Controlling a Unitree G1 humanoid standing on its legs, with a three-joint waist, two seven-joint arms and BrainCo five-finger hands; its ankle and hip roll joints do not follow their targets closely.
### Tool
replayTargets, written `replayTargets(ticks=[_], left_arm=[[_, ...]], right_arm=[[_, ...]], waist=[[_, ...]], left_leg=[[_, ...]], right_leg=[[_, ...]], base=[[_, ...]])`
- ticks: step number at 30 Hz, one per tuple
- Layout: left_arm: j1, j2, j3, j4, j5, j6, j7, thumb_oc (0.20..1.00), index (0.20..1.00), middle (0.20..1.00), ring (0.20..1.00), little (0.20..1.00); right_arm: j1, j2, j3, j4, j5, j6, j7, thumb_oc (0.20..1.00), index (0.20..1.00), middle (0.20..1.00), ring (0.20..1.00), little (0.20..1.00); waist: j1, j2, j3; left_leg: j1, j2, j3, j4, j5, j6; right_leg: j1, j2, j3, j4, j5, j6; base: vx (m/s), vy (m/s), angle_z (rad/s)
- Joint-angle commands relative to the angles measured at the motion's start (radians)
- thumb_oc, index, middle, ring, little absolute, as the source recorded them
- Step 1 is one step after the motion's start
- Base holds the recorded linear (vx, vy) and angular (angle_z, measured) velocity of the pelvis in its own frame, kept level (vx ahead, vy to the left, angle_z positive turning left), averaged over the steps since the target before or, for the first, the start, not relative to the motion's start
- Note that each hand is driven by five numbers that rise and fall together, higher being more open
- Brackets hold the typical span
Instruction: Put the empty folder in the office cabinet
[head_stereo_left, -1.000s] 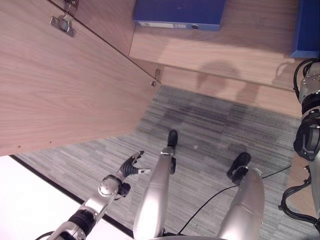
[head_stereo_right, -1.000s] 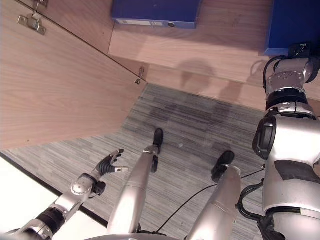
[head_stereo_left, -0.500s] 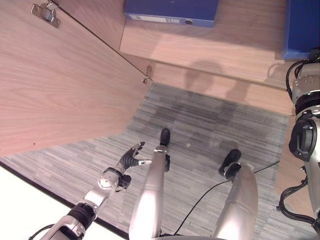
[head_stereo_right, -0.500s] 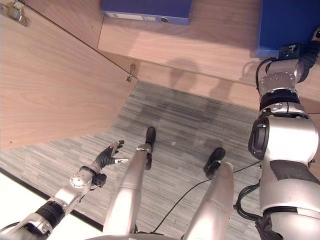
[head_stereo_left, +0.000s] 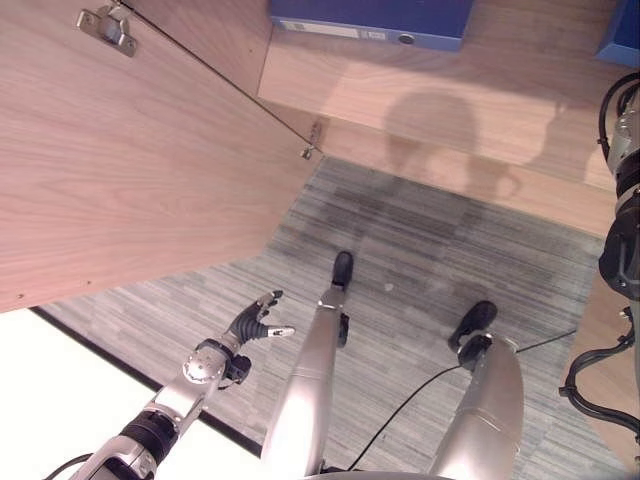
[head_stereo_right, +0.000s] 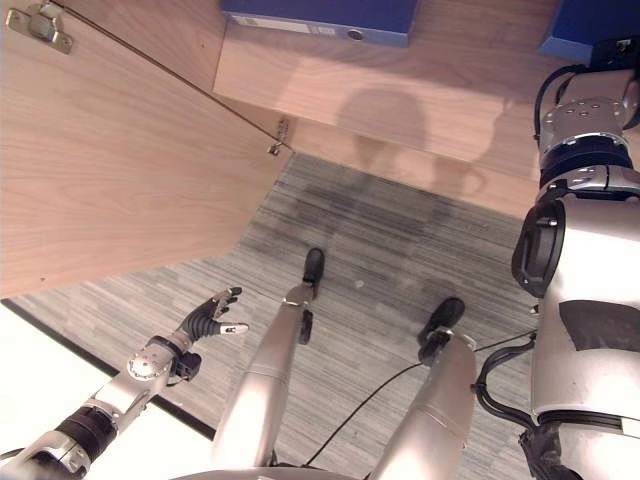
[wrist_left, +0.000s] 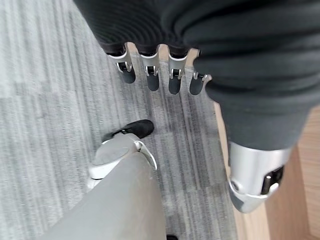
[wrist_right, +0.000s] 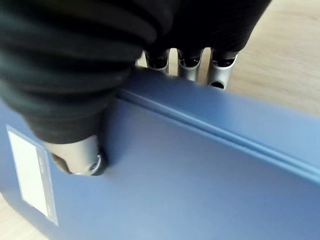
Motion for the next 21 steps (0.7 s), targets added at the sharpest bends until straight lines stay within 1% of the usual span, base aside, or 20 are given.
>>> replayTargets(ticks=[1,3,6,15,20,21], left_arm=[[0.041,0.045,-0.034,-0.008,-0.004,-0.021,-0.031,1.0,1.0,1.0,1.0,1.0],[0.039,0.046,-0.039,-0.009,-0.003,-0.02,-0.033,1.0,1.0,1.0,1.0,1.0],[0.033,0.048,-0.053,-0.03,0.003,-0.018,-0.028,1.0,1.0,1.0,1.0,1.0],[0.013,0.055,-0.063,-0.082,-0.003,-0.025,-0.015,1.0,1.0,1.0,1.0,1.0],[0.018,0.06,-0.066,-0.097,-0.003,-0.022,-0.014,1.0,1.0,1.0,1.0,1.0],[0.017,0.06,-0.067,-0.099,-0.002,-0.021,-0.014,1.0,1.0,1.0,1.0,1.0]], right_arm=[[-0.201,-0.147,0.21,-0.176,-0.125,-0.01,0.104,0.2,0.2,0.2,0.2,0.2],[-0.203,-0.149,0.211,-0.165,-0.127,-0.008,0.103,0.2,0.2,0.2,0.2,0.2],[-0.178,-0.143,0.196,-0.141,-0.133,0.012,0.104,0.2,0.2,0.2,0.2,0.2],[-0.12,-0.102,0.157,-0.102,-0.14,0.043,0.111,0.2,0.2,0.2,0.2,0.2],[-0.121,-0.099,0.163,-0.084,-0.148,0.061,0.114,0.2,0.2,0.2,0.2,0.2],[-0.125,-0.098,0.168,-0.078,-0.152,0.067,0.115,0.63,0.63,0.63,0.63,0.63]], waist=[[0.028,0.005,-0.061],[0.028,0.008,-0.061],[0.025,0.023,-0.049],[0.021,0.059,-0.026],[0.02,0.066,-0.021],[0.018,0.066,-0.019]], left_leg=[[0.105,0.002,-0.014,0.036,-0.22,0.004],[0.104,0.002,-0.014,0.037,-0.22,0.005],[0.086,-0.004,-0.016,0.058,-0.221,0.006],[0.057,-0.016,-0.007,0.038,-0.205,0.007],[0.043,-0.016,-0.009,0.034,-0.196,0.007],[0.039,-0.015,-0.01,0.035,-0.194,0.007]], right_leg=[[0.098,0.07,0.056,-0.025,-0.118,0.04],[0.097,0.068,0.056,-0.023,-0.12,0.039],[0.074,0.062,0.067,0.0,-0.12,0.045],[0.02,0.051,0.091,0.021,-0.118,0.05],[0.0,0.051,0.1,0.03,-0.118,0.05],[-0.004,0.052,0.102,0.032,-0.117,0.051]], base=[[0.0,0.0,0.0],[0.02,-0.001,0.0],[0.03,0.0,0.0],[0.0,0.0,0.0],[0.0,0.0,0.0],[0.0,0.0,0.0]])
